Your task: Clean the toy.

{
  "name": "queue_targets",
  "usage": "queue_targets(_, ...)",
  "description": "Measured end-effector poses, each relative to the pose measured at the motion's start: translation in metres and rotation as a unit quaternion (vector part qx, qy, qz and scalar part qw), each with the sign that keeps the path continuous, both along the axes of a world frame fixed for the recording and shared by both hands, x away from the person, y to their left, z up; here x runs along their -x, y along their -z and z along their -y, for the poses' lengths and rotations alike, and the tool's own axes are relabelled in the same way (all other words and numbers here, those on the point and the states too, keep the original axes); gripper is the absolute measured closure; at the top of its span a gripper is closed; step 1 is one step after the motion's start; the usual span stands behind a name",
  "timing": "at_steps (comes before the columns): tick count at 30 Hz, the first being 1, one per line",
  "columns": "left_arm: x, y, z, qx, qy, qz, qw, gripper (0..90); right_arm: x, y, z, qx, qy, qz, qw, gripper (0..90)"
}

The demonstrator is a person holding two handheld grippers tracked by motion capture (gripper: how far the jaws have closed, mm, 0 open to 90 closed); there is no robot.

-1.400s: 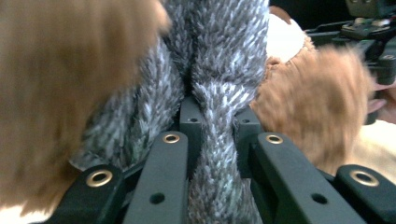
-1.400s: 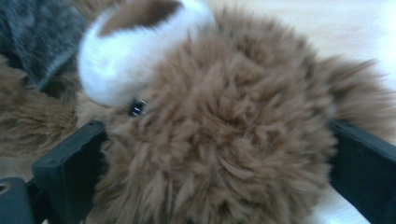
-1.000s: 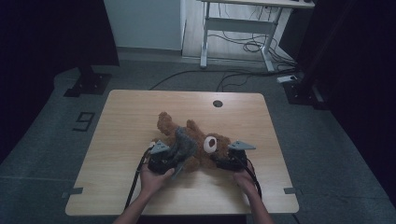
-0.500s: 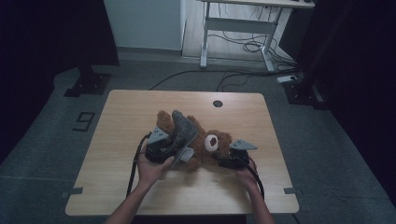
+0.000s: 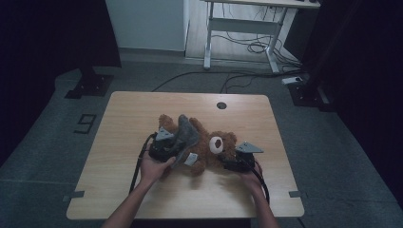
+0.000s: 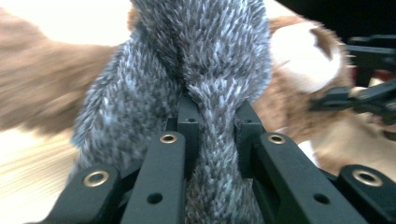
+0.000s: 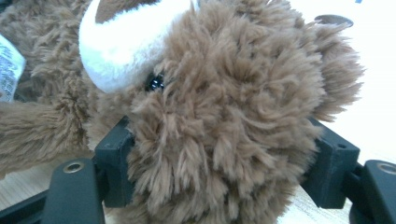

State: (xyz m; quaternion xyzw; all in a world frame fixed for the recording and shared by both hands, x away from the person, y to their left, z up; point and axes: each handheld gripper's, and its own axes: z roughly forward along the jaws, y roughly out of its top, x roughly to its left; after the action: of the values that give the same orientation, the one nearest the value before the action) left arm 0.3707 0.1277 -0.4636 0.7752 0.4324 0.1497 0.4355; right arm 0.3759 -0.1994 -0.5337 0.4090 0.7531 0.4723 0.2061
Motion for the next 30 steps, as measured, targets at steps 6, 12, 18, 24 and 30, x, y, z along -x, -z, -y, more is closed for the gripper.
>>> queue_targets(6,-0.004,0.009,-0.030,0.032,-0.024,-0.021,0.9990,77.8,-0.001,0.001,0.001,-0.016,0.006,-0.009,0.9998,25.6)
queue_targets(12,0.008,-0.012,0.013,0.042,0.040,0.017,0.9981,77.9,-0.001,0.002,0.001,-0.027,0.007,-0.009,0.9996,25.6)
queue_targets(18,0.008,-0.002,0.080,0.016,0.114,-0.014,0.9933,77.7,0.000,0.003,0.001,-0.024,0.008,-0.007,0.9997,25.6)
queue_targets(24,0.006,0.032,0.084,-0.007,0.114,-0.041,0.9926,77.6,-0.002,0.004,0.003,-0.018,0.020,-0.009,0.9996,26.7)
queue_targets(30,0.013,0.037,0.049,0.017,0.106,-0.047,0.9931,77.5,-0.004,0.004,0.004,-0.020,0.019,-0.008,0.9996,26.9)
